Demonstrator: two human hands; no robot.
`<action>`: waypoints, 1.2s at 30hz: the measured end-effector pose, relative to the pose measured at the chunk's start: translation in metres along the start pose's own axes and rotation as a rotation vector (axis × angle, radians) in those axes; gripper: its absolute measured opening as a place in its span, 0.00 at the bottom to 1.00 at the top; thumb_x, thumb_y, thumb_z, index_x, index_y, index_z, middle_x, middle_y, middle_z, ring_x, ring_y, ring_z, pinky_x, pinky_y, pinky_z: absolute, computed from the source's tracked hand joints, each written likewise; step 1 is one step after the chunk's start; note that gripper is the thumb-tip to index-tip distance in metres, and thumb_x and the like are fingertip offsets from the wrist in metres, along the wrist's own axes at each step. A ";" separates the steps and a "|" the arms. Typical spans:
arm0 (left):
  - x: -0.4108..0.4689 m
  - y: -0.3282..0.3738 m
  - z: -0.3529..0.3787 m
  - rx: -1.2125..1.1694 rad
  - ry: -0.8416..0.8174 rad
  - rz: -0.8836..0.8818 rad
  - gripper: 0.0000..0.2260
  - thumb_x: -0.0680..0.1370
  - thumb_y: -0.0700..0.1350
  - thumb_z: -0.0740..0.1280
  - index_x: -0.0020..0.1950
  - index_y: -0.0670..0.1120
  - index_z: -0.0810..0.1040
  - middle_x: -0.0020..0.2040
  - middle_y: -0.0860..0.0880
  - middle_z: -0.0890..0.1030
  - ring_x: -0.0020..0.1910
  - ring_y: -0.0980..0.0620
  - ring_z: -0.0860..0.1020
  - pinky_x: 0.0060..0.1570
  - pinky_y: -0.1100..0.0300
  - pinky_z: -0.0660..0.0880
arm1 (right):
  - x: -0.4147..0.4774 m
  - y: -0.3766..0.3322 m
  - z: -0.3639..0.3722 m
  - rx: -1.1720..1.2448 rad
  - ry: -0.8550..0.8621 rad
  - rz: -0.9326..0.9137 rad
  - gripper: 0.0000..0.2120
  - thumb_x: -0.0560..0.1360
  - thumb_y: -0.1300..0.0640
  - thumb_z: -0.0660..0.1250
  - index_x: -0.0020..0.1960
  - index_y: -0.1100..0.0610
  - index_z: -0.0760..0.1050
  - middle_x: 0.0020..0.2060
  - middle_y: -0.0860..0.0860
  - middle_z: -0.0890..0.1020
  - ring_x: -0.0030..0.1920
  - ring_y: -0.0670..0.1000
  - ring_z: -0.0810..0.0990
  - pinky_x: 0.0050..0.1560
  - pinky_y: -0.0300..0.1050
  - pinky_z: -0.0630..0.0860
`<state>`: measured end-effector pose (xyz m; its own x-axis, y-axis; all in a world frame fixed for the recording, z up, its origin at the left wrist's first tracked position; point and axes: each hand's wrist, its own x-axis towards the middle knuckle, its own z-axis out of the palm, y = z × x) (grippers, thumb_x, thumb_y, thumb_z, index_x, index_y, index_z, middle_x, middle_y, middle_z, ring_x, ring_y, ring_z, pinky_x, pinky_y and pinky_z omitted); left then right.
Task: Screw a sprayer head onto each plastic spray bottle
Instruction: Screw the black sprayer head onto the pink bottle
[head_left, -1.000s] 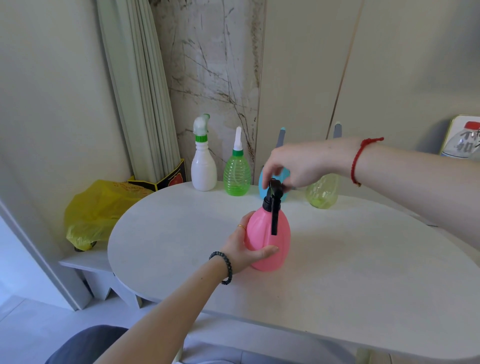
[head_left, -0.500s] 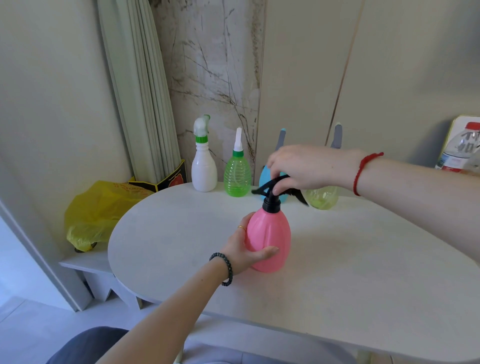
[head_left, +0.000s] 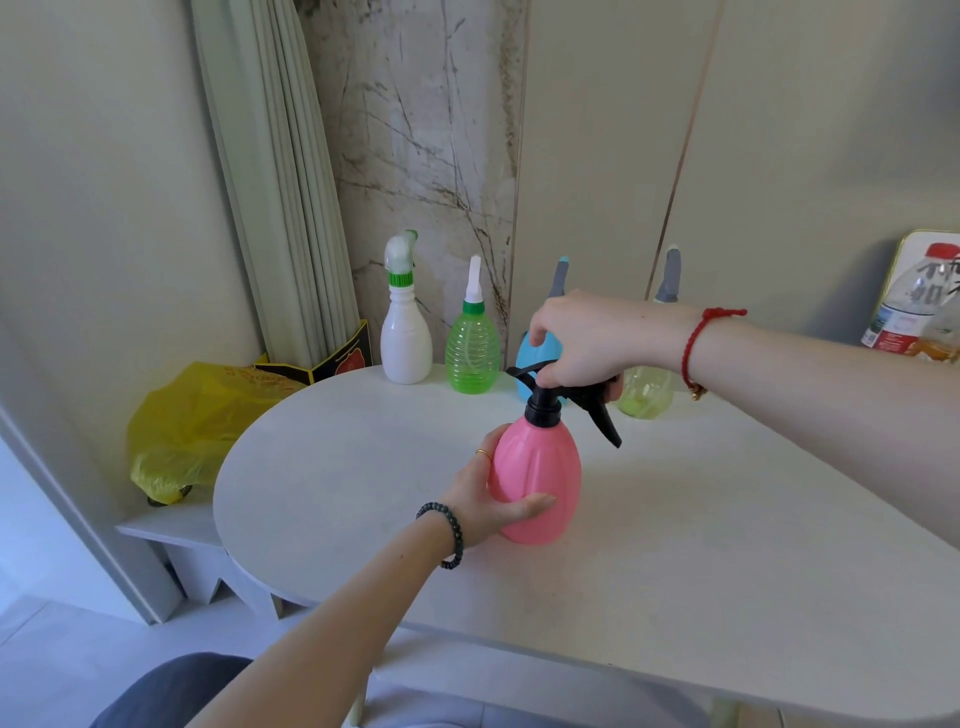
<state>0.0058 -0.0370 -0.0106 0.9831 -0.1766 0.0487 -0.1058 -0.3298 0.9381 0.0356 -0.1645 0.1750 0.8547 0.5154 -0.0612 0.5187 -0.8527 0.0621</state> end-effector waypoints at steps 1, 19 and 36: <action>0.000 0.000 0.000 0.002 -0.005 -0.003 0.33 0.58 0.61 0.72 0.56 0.72 0.56 0.57 0.58 0.73 0.57 0.54 0.74 0.53 0.58 0.74 | 0.000 -0.002 0.001 0.006 0.012 0.004 0.21 0.71 0.56 0.65 0.60 0.67 0.72 0.55 0.66 0.77 0.40 0.59 0.80 0.24 0.49 0.72; 0.000 0.015 0.001 0.093 -0.139 0.032 0.35 0.65 0.53 0.74 0.63 0.67 0.56 0.64 0.59 0.67 0.63 0.57 0.68 0.66 0.55 0.63 | -0.024 0.053 0.019 0.247 0.077 -0.224 0.08 0.73 0.58 0.65 0.50 0.48 0.79 0.32 0.35 0.74 0.37 0.40 0.73 0.43 0.43 0.71; -0.010 0.011 0.016 -0.168 -0.102 0.051 0.17 0.74 0.52 0.62 0.60 0.65 0.63 0.61 0.59 0.72 0.55 0.64 0.75 0.47 0.69 0.74 | -0.082 0.030 0.167 1.147 0.552 0.171 0.34 0.72 0.56 0.67 0.71 0.46 0.52 0.69 0.41 0.59 0.71 0.43 0.58 0.72 0.42 0.55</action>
<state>-0.0078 -0.0536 -0.0067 0.9560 -0.2848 0.0707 -0.1202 -0.1602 0.9797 -0.0219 -0.2461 0.0155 0.9463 0.1247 0.2983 0.3233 -0.3538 -0.8777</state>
